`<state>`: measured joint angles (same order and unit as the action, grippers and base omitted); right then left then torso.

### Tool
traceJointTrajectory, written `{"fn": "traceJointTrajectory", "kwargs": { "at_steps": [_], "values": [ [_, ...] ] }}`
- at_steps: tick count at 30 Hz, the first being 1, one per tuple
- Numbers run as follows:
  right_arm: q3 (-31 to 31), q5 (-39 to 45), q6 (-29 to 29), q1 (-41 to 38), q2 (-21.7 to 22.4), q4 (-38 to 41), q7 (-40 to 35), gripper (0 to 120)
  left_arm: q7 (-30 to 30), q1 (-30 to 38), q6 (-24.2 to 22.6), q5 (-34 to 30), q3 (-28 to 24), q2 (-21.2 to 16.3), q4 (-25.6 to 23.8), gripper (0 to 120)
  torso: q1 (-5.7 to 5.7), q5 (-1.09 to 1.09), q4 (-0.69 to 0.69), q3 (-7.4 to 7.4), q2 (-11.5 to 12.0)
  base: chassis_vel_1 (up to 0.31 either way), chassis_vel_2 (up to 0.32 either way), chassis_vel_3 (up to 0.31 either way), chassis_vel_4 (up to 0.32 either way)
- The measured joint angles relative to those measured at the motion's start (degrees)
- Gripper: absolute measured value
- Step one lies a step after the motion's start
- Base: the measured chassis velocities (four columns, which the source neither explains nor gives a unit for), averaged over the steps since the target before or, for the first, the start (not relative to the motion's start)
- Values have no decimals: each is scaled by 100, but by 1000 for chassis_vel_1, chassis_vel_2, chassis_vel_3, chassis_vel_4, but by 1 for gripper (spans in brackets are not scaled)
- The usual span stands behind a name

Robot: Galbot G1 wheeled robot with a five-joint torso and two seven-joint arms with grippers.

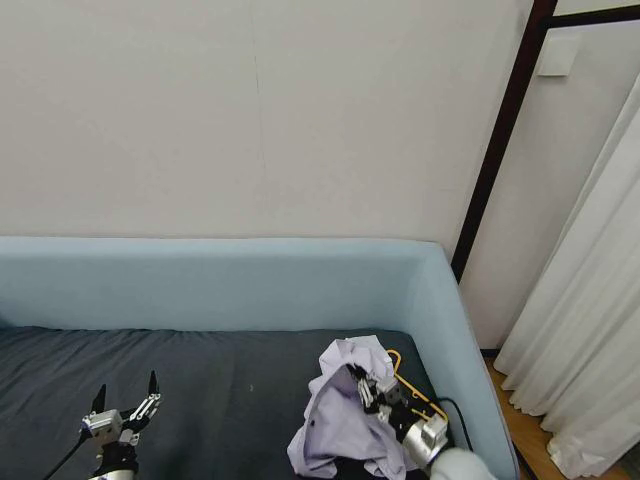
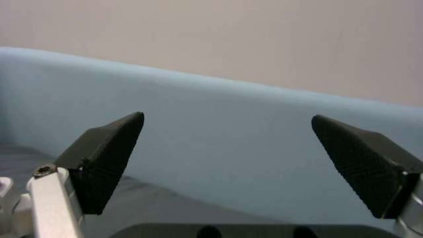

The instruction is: Pick up the clothes from the sofa and hang them on the clothes hanger.

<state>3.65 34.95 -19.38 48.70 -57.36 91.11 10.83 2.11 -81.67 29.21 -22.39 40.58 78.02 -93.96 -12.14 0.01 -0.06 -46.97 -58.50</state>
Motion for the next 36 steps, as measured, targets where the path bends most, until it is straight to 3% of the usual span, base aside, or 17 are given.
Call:
{"fn": "traceJointTrajectory", "kwargs": {
  "at_steps": [4, 12, 17, 22, 31, 36],
  "values": [
    [55, 628, 96, -854, 159, 188, -58, 0, -562, 15, 385, -252, -279, 2, -49, 100, 0, -3, 1, 0, 0, 0, 0, 0, 0],
    [191, 959, 393, -1288, 425, 839, -300, 0, -1438, 246, 738, -379, -682, -26, 121, 100, 0, 0, 0, 0, 0, 0, 0, 0, 0],
    [228, 1009, 501, -1312, 564, 1098, -339, 0, -1713, 440, 891, -46, -1113, -15, 348, 100, 0, -1, -2, 0, 0, 0, 0, 0, 0],
    [207, 984, 520, -1287, 533, 1114, -338, 0, -2349, 780, 1154, 814, -1714, 85, 949, 100, 0, -2, -1, 0, 0, 0, 0, 0, 0],
    [157, 941, 522, -1288, 503, 935, -354, 0, -2594, 1129, 1372, 1468, -2105, 324, 1829, 100, 0, -2, 0, 0, 0, 0, 0, 0, 0],
    [129, 936, 523, -1281, 510, 910, -359, 0, -2606, 1369, 1392, 1685, -2170, 459, 2081, 100, 0, -2, -1, 0, 0, 0, 0, 0, 0]
  ]
}}
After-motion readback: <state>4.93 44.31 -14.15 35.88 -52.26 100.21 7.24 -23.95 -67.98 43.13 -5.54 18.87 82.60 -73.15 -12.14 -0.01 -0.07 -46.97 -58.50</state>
